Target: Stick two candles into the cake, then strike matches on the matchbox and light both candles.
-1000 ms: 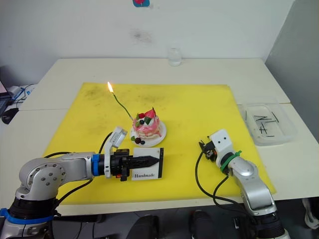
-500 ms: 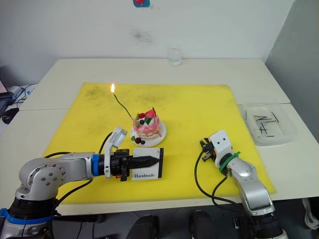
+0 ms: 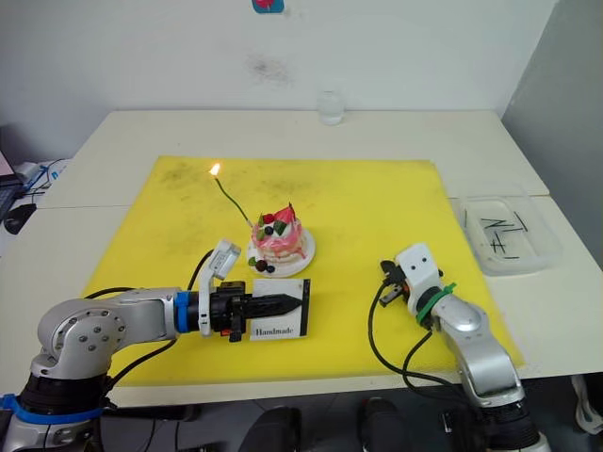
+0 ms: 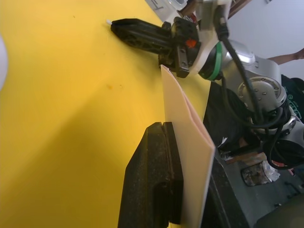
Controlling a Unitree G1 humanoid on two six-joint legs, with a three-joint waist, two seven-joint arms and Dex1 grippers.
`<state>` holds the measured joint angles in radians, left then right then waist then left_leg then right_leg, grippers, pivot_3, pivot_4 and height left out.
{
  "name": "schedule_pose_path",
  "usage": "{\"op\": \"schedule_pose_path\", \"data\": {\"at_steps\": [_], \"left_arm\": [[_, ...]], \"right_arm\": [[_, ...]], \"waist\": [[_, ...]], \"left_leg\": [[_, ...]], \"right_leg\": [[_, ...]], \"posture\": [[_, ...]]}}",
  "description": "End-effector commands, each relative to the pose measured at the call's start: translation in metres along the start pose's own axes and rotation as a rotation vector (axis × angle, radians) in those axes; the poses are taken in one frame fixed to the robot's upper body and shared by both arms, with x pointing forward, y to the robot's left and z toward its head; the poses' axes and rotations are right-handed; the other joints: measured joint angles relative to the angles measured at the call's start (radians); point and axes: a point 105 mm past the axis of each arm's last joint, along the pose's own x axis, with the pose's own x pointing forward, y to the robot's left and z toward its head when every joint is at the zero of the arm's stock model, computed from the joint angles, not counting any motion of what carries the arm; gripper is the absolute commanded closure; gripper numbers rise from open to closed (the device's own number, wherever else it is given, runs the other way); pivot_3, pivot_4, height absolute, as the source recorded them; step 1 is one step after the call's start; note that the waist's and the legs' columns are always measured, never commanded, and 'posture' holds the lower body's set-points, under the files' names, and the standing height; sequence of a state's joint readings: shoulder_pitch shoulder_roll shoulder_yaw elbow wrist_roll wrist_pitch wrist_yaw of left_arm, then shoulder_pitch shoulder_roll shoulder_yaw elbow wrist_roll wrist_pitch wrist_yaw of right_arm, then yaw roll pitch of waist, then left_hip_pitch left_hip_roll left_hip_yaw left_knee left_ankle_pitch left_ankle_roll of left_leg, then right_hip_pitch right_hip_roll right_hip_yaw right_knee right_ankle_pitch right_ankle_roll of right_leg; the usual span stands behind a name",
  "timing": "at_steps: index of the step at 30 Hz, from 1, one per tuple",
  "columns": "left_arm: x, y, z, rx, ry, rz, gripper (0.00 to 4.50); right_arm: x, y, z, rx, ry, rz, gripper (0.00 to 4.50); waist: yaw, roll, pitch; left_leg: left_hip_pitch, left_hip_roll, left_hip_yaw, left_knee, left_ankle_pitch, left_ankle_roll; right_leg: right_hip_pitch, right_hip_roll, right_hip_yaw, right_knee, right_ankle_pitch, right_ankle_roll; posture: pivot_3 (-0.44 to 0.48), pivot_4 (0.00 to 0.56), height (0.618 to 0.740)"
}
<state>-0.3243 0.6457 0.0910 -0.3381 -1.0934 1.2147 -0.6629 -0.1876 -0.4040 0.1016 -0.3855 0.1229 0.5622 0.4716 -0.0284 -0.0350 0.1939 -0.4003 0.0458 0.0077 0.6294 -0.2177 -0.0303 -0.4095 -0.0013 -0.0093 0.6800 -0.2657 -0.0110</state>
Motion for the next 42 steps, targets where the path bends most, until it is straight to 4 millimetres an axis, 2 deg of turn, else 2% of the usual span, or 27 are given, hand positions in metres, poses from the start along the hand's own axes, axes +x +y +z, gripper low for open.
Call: {"op": "schedule_pose_path", "data": {"at_steps": [1,3,5,10,26,37,42], "left_arm": [[0.006,-0.004,0.016,0.052,-0.049,-0.009,4.5],[0.01,-0.005,0.02,0.062,-0.058,-0.011,4.5],[0.014,-0.005,0.023,0.074,-0.065,-0.01,4.5],[0.02,-0.004,0.032,0.11,-0.08,-0.005,4.5],[0.02,-0.005,0.032,0.139,-0.069,0.001,4.5],[0.018,-0.005,0.031,0.141,-0.06,-0.002,4.5],[0.02,-0.007,0.032,0.145,-0.069,-0.013,4.5]], "right_arm": [[-0.013,0.02,0.059,-0.15,-0.126,0.189,4.49],[-0.019,0.03,0.075,-0.22,-0.134,0.286,4.49],[-0.023,0.037,0.082,-0.272,-0.118,0.35,4.49],[-0.026,0.053,0.077,-0.387,-0.036,0.468,4.49],[-0.015,0.064,0.082,-0.434,-0.074,0.466,4.49],[-0.01,0.057,0.081,-0.431,-0.072,0.411,4.49],[-0.009,0.06,0.078,-0.432,-0.064,0.428,4.49]], "waist": [[0.001,0.0,0.0],[0.001,0.0,0.0],[0.001,0.0,0.0],[0.002,0.0,0.0],[0.002,0.0,0.0],[0.002,0.0,0.0],[0.002,0.0,0.0]], "left_leg": [[0.0,0.0,0.0,0.0,0.0,0.0],[0.0,0.0,0.0,0.0,0.0,0.0],[0.0,-0.001,0.0,0.0,0.0,0.0],[0.0,-0.001,0.0,0.0,0.0,0.0],[0.0,0.0,-0.001,0.0,0.0,0.0],[0.0,0.0,-0.001,0.0,0.0,0.0],[0.0,0.0,-0.001,0.0,0.0,0.0]], "right_leg": [[0.0,0.0,0.0,0.0,0.0,0.0],[0.0,0.0,0.0,0.0,0.0,0.0],[0.001,0.0,-0.001,-0.001,0.0,0.0],[0.001,0.001,-0.002,-0.001,0.0,0.0],[0.001,0.0,-0.001,-0.001,0.0,0.0],[0.001,0.0,-0.001,-0.001,0.0,0.0],[0.001,0.0,-0.001,-0.001,0.0,0.0]], "posture": [[0.0,0.15,0.74],[0.0,0.15,0.74],[0.0,0.15,0.74],[0.0,0.15,0.74],[0.0,0.15,0.74],[0.0,0.15,0.74],[0.0,0.15,0.74]]}}
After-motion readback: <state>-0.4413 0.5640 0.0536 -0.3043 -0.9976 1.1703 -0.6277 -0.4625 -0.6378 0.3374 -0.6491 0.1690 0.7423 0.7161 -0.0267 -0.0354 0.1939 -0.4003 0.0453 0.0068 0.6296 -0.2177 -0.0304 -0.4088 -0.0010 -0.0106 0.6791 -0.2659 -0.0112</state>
